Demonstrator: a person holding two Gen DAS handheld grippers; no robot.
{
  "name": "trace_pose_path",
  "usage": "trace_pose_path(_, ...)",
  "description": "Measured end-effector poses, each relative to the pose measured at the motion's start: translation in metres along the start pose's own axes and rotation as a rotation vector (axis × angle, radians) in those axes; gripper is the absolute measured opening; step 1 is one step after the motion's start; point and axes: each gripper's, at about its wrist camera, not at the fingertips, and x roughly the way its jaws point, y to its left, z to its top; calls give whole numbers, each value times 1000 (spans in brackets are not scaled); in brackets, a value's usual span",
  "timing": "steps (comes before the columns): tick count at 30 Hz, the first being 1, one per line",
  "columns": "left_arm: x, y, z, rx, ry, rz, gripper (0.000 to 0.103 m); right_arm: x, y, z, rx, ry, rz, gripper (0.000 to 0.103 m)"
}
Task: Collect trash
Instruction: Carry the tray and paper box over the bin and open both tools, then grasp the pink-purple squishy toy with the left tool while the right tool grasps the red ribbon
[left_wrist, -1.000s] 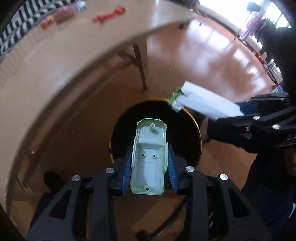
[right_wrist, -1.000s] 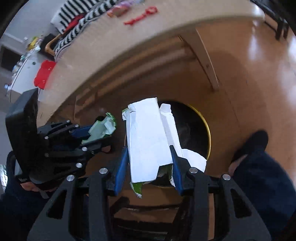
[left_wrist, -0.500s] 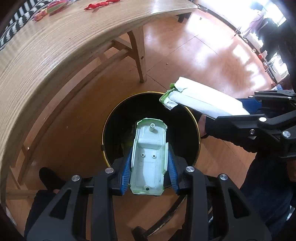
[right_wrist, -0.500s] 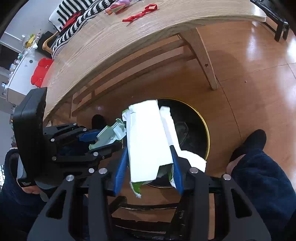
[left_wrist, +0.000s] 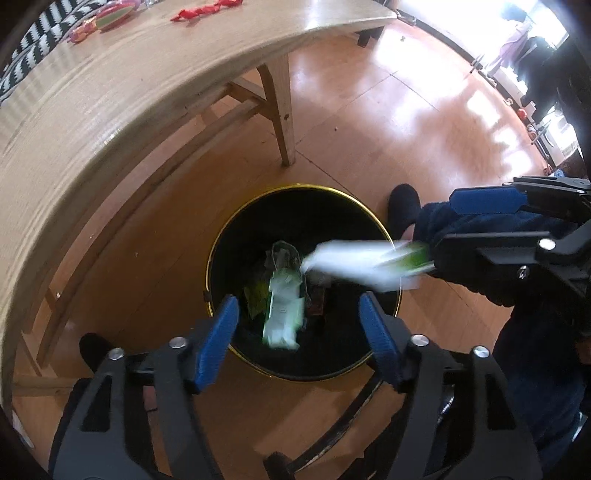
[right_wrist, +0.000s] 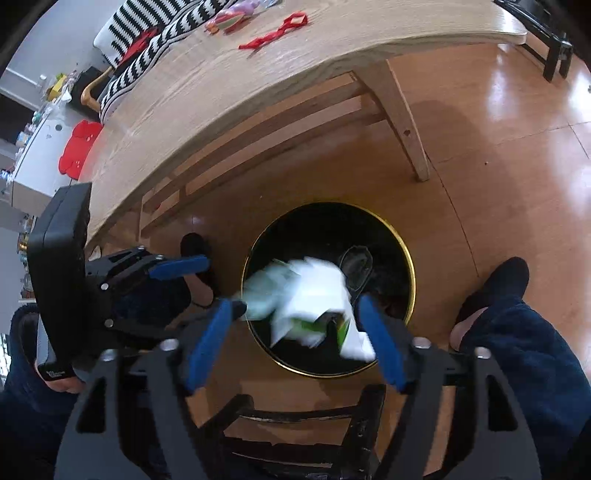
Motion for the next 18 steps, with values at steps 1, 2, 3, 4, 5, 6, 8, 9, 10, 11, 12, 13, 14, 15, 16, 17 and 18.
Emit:
trace_pose_path(1,0,0,0,1,0,3,68,0,0,0,3,0,1,72)
trace_pose_path(2,0,0,1,-1,-1,6,70,0,-1,0,5,1,2,72)
trace_pose_path(3,0,1,1,-4,0,7,70,1,-1,0,5,3,2,72)
trace_pose_path(4,1,1,0,-5,2,8,70,1,0,0,2,6,2,72)
trace_pose_path(5,1,1,0,-5,4,8,70,2,0,0,-2,7,3,73)
trace_pose_path(6,1,1,0,-4,5,8,70,2,1,0,-5,7,4,73)
trace_pose_path(8,1,0,0,-1,2,9,70,1,2,0,-10,6,5,74)
trace_pose_path(9,0,1,0,1,0,10,70,1,2,0,-11,3,4,75)
trace_pose_path(10,-1,0,1,4,-2,12,71,1,3,1,-12,-1,4,78)
trace_pose_path(11,-2,-1,1,8,-7,14,71,0,3,1,-14,-7,3,80)
trace_pose_path(12,-4,-1,1,10,-12,14,71,-2,4,2,-17,-16,-1,80)
trace_pose_path(13,-7,-1,3,11,-19,10,72,-5,5,3,-21,-30,-5,81)
trace_pose_path(14,-9,-1,4,10,-25,7,73,-7,5,4,-23,-45,-8,82)
trace_pose_path(15,-14,1,5,7,-36,1,74,-12,7,5,-23,-67,-7,83)
trace_pose_path(16,-22,4,8,-4,-58,-8,74,-15,7,7,-24,-83,-4,84)
trace_pose_path(17,-28,6,9,-13,-76,-14,76,-21,9,9,-29,-106,0,85)
trace_pose_path(18,-36,10,12,-23,-97,-20,77,-25,10,10,-31,-123,2,85)
